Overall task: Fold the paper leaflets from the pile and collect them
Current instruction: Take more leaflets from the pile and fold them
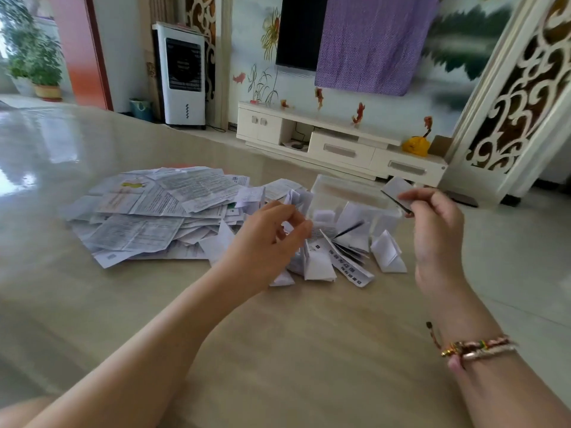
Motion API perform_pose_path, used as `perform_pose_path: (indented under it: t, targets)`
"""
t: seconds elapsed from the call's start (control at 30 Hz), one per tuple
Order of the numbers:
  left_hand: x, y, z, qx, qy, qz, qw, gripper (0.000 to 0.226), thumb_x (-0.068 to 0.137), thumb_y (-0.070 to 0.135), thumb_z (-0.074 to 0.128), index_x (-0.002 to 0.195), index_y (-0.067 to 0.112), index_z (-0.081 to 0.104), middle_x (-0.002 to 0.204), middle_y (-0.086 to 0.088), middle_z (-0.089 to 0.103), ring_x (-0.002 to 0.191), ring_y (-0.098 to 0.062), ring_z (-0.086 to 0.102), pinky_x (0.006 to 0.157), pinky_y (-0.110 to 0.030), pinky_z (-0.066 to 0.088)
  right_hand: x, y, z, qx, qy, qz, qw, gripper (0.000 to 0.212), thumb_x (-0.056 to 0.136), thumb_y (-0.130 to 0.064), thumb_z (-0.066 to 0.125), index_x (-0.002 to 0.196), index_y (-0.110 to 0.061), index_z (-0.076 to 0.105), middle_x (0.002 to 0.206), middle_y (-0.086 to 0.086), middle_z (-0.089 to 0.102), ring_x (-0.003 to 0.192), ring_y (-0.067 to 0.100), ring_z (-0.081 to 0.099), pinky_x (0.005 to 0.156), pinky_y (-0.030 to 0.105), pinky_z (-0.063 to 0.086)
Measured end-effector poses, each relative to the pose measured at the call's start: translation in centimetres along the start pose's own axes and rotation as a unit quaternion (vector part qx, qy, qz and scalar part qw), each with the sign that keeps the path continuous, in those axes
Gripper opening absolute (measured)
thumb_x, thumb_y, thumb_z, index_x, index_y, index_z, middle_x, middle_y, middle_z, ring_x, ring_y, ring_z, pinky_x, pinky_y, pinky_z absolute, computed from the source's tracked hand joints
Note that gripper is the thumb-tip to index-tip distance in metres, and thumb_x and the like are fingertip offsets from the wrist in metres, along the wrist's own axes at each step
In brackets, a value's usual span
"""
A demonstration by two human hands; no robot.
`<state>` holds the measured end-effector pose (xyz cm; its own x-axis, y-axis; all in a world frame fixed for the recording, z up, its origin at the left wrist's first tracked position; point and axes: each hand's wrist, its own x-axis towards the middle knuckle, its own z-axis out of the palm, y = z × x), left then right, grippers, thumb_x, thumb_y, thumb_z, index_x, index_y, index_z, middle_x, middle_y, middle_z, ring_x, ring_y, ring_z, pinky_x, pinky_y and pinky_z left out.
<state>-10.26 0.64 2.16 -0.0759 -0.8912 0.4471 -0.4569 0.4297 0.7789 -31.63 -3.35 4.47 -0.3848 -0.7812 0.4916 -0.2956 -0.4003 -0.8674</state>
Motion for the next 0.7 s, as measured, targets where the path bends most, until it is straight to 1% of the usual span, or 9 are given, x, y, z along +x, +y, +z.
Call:
perform_pose_path:
  t: [0.1,0.17,0.27,0.33,0.43,0.5,0.57,0.63,0.7]
  targets:
    - [0.3,0.2,1.2,0.028,-0.008,0.024,0.999,0.018,0.093,0.027,0.057,0.08,0.018,0.065,0.088,0.011,0.055,0.067,-0.003,0.052,0.059,-0.009,0.038,1.3,2.4,-1.1,-0.055,0.067,0.057,0.995,0.021,0.09,-0.004,0.044,0.094,-0.016,0.06,0.087,-0.004,0.058,0.074,0.006,0.051,0.069,0.022,0.042]
    - [0.5,0.2,1.7,0.051,-0.002,0.037,0.998,0.017,0.093,0.025,0.058,0.081,0.016,0.066,0.09,0.01,0.055,0.072,-0.006,0.052,0.061,-0.007,0.037,1.8,3.8,-1.6,-0.1,0.072,0.092,0.988,0.017,0.089,-0.007,0.045,0.099,-0.015,0.056,0.086,-0.001,0.055,0.072,0.011,0.049,0.07,0.029,0.041]
    - [0.6,0.2,2.1,0.08,0.009,0.054,0.995,0.016,0.093,0.026,0.057,0.082,0.018,0.065,0.088,0.014,0.054,0.076,-0.007,0.051,0.065,-0.008,0.036,2.4,5.3,-2.2,-0.163,0.047,0.153,0.974,0.019,0.088,-0.009,0.046,0.105,-0.016,0.049,0.082,-0.006,0.051,0.074,0.015,0.049,0.073,0.03,0.037]
    - [0.6,0.2,2.2,0.088,0.013,0.059,0.994,0.015,0.092,0.027,0.057,0.081,0.019,0.065,0.088,0.013,0.054,0.079,-0.007,0.051,0.066,-0.008,0.035,2.5,6.1,-2.3,-0.208,0.011,0.196,0.958,0.017,0.088,-0.011,0.046,0.103,-0.017,0.046,0.093,0.0,0.055,0.087,0.023,0.05,0.076,0.031,0.037]
    - [0.5,0.1,2.0,0.093,0.018,0.071,0.993,0.015,0.09,0.026,0.057,0.082,0.019,0.067,0.089,0.011,0.055,0.081,-0.01,0.052,0.066,-0.008,0.035,2.5,6.8,-2.2,-0.298,-0.034,0.23,0.926,0.023,0.089,-0.018,0.047,0.109,-0.018,0.056,0.117,0.012,0.058,0.113,0.033,0.047,0.09,0.036,0.04]
    - [0.3,0.0,1.6,0.087,0.027,0.074,0.993,0.014,0.09,0.025,0.058,0.081,0.019,0.067,0.089,0.012,0.056,0.081,-0.011,0.053,0.066,-0.008,0.035,2.4,6.5,-2.1,-0.337,-0.037,0.222,0.914,0.029,0.091,-0.022,0.046,0.116,-0.017,0.059,0.126,0.014,0.053,0.122,0.036,0.039,0.097,0.039,0.038]
    - [0.2,0.0,1.3,0.079,0.034,0.068,0.994,0.014,0.09,0.025,0.059,0.078,0.023,0.066,0.089,0.017,0.055,0.083,-0.01,0.053,0.067,-0.007,0.033,2.3,5.7,-1.9,-0.333,-0.005,0.192,0.923,0.03,0.093,-0.024,0.044,0.118,-0.016,0.059,0.13,0.014,0.049,0.125,0.036,0.035,0.1,0.041,0.035]
    - [0.1,0.0,0.9,0.073,0.046,0.071,0.994,0.015,0.09,0.025,0.059,0.076,0.026,0.064,0.088,0.018,0.055,0.081,-0.01,0.052,0.066,-0.008,0.032,2.0,4.8,-1.7,-0.31,0.038,0.132,0.941,0.029,0.095,-0.026,0.042,0.116,-0.015,0.059,0.13,0.013,0.048,0.125,0.034,0.034,0.099,0.042,0.033]
    - [-0.1,0.0,0.2,0.07,0.061,0.073,0.993,0.015,0.09,0.023,0.06,0.076,0.022,0.065,0.087,0.016,0.055,0.079,-0.009,0.052,0.065,-0.009,0.032,1.3,4.1,-1.1,-0.281,0.044,0.051,0.957,0.026,0.096,-0.027,0.043,0.113,-0.015,0.058,0.127,0.011,0.05,0.124,0.03,0.034,0.095,0.039,0.031]
